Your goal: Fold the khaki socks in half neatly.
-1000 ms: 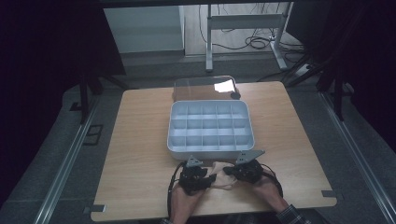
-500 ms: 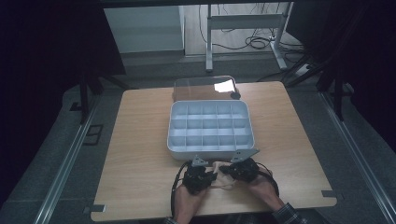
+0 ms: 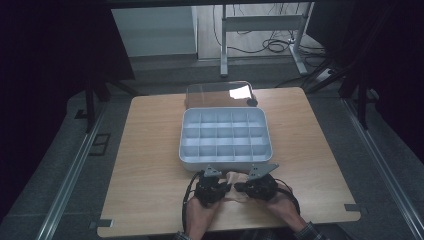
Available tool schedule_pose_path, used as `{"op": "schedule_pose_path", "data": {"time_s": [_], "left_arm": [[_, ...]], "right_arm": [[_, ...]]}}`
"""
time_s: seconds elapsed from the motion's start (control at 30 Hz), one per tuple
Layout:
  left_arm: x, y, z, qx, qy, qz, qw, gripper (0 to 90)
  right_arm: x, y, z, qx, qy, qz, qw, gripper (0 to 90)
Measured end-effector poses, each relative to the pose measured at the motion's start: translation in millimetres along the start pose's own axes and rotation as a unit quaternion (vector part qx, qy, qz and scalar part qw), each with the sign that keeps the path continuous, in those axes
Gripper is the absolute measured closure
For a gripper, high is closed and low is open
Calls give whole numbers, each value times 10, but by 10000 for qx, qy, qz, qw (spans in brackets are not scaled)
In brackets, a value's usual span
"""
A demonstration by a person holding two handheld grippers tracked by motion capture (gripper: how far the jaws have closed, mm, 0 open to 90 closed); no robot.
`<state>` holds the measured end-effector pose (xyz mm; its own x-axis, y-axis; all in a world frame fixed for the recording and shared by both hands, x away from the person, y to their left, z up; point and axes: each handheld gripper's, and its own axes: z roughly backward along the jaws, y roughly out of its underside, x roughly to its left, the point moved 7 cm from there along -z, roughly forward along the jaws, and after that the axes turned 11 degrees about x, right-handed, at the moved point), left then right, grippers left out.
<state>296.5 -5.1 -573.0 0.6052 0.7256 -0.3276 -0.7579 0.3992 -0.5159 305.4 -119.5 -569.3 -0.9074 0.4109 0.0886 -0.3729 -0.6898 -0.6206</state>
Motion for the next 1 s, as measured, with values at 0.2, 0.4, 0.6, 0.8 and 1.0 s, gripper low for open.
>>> {"op": "schedule_pose_path", "data": {"time_s": [0.2,0.4,0.6,0.8,1.0], "left_arm": [[-37,-28,28,14,-30,-53,10000,839],[-40,-36,36,102,-209,-157,9996,839],[-27,-49,62,129,-294,-193,9993,839],[-61,-80,94,108,-379,-270,9989,839],[-139,-147,147,-38,-107,-326,9994,825]], "right_arm": [[21,74,-103,41,32,12,10000,896],[14,38,-14,48,82,36,9999,836],[-148,61,280,-61,365,-91,9993,853],[-201,215,103,119,341,-186,9992,893],[-171,193,44,115,301,-173,9993,897]]}}
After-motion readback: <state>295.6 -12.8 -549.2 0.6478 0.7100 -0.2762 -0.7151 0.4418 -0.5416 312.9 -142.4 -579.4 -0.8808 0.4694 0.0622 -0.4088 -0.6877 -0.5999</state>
